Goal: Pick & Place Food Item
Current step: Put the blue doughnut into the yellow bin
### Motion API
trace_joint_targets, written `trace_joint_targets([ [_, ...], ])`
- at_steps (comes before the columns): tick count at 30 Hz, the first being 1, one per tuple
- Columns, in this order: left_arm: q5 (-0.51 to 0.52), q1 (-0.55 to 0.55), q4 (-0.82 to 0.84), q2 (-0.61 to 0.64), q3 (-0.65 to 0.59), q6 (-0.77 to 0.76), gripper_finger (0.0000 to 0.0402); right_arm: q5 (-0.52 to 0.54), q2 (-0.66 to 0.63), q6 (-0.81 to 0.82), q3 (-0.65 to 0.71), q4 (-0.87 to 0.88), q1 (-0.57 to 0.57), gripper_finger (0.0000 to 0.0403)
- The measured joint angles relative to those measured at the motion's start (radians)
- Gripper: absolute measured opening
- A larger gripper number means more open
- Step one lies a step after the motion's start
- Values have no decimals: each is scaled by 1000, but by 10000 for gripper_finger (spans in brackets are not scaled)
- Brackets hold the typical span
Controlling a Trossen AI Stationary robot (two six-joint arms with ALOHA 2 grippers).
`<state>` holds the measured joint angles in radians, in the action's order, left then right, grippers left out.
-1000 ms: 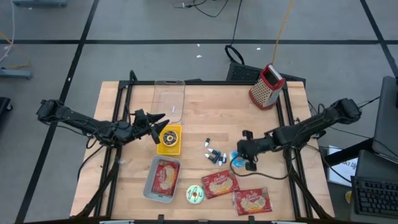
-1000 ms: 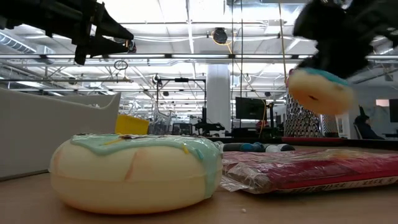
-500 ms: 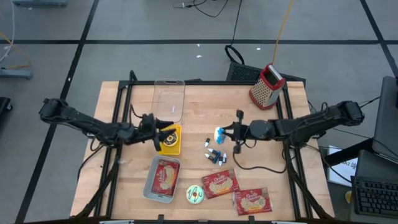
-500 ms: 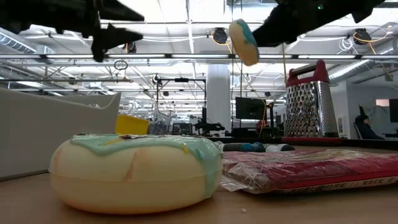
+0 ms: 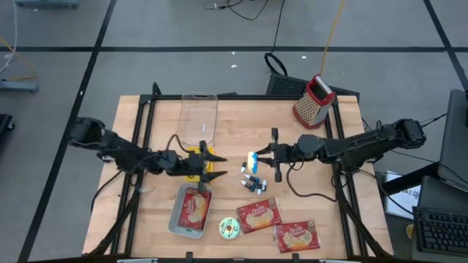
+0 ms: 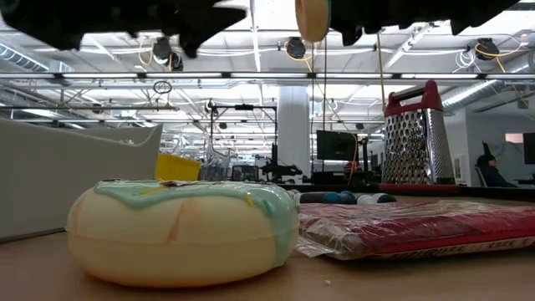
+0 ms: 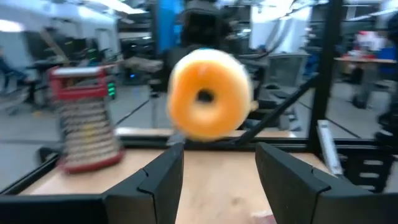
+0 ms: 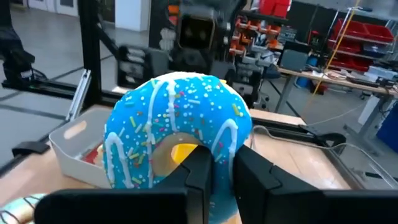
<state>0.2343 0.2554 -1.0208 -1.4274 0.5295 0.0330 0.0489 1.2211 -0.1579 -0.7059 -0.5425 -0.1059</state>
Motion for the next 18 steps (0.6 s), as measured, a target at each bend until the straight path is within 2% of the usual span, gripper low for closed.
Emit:
trace_joint_targets([
  [3, -40, 1, 7, -60, 89, 26, 200, -1, 27, -14, 0, -35, 0, 39],
  [8, -43, 0, 69, -129, 212, 48, 200, 0, 55, -42, 0, -131, 0, 40],
  [18, -43, -5, 112, -153, 286, 76, 200, -31, 54, -38, 0, -227, 0, 37],
])
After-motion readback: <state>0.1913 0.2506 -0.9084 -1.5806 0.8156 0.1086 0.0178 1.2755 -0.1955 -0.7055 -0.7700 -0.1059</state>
